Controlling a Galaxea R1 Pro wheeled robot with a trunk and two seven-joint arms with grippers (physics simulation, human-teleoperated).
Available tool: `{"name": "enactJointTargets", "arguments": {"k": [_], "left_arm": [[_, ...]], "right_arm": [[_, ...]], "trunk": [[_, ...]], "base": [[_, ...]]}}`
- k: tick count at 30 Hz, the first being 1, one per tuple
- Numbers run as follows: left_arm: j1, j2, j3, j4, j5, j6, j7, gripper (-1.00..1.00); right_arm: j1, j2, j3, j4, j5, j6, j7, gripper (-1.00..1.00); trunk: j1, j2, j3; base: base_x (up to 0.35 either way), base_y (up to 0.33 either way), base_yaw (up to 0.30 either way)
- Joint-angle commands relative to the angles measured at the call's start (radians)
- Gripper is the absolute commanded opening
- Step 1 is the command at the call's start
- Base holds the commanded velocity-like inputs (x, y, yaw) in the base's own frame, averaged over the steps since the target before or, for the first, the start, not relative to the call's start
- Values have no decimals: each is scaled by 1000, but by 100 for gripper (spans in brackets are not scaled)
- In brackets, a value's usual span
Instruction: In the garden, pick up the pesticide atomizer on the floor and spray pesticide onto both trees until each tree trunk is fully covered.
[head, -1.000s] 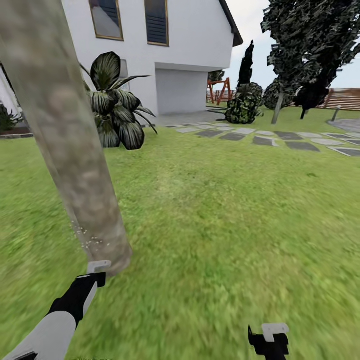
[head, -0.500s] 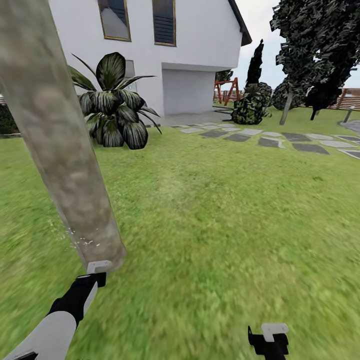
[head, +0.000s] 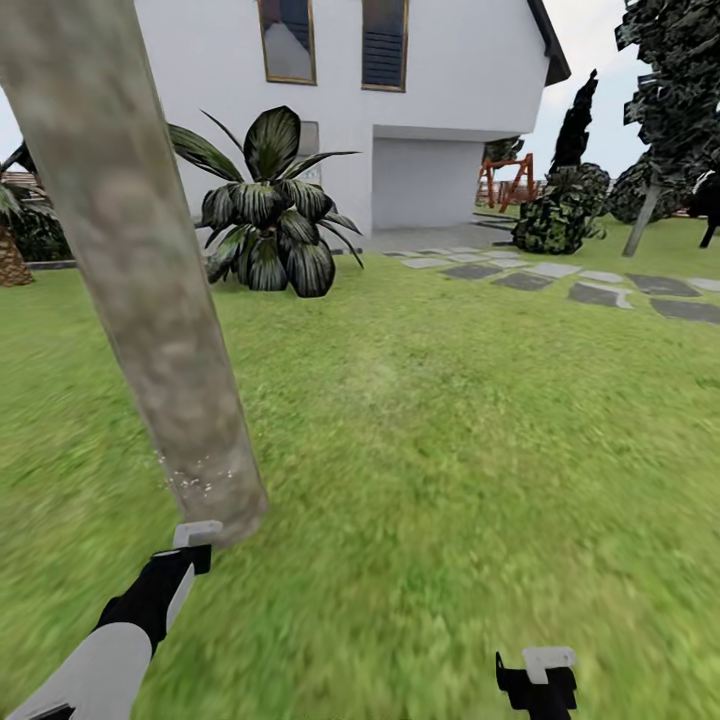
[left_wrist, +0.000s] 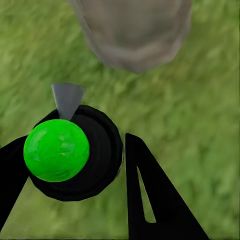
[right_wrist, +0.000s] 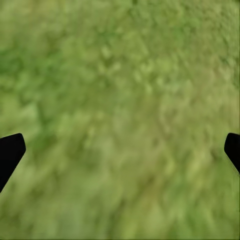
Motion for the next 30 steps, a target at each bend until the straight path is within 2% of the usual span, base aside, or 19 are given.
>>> {"name": "enactJointTargets", "arguments": {"k": [1,7,9,12,15,18,20,23,26,30], "left_arm": [[-1,0,5,-4,-5,7,-1,-100],[-14,-5,2,-16,1,25,-11,-100],[-24,-11,-1,-21,0,69,-12,-100],[-82,-14,-2,-37,-1,139,-11,-100],[-111,-16,-2,-39,-1,148,-12,-100],[-163,-32,-3,-40,-2,158,-14,-100],[-175,-22,-3,-40,-2,166,-15,-100],[-177,40,-4,-41,-2,188,-19,-100],[-172,52,-5,-41,-4,187,-19,-100],[-172,52,-3,-41,-4,185,-16,-100]], "right_arm": [[0,0,-8,0,11,-3,-3,100],[-1,0,-8,0,11,-3,-3,100],[0,0,-8,0,11,-3,-3,100],[0,-1,-8,0,11,-3,-3,100],[0,-2,-8,0,11,-3,-3,100],[0,-6,-8,1,11,-3,-4,100],[0,-7,-8,0,11,-3,-4,100],[0,-8,-8,0,11,-3,-4,100],[0,-8,-8,0,11,-3,-3,100],[0,-8,-8,1,11,-3,-3,100]], "trunk": [[0,0,-1],[0,0,-1],[0,0,-1],[0,0,-1],[0,0,-1],[0,0,-1],[0,0,-1],[0,0,-1],[0,0,-1],[0,0,-1]], "base": [[-76,-117,277],[-14,-21,277],[-1,-1,272],[0,0,87],[0,0,11],[0,0,1],[0,0,0],[0,0,0],[0,0,0],[87,-48,0]]}}
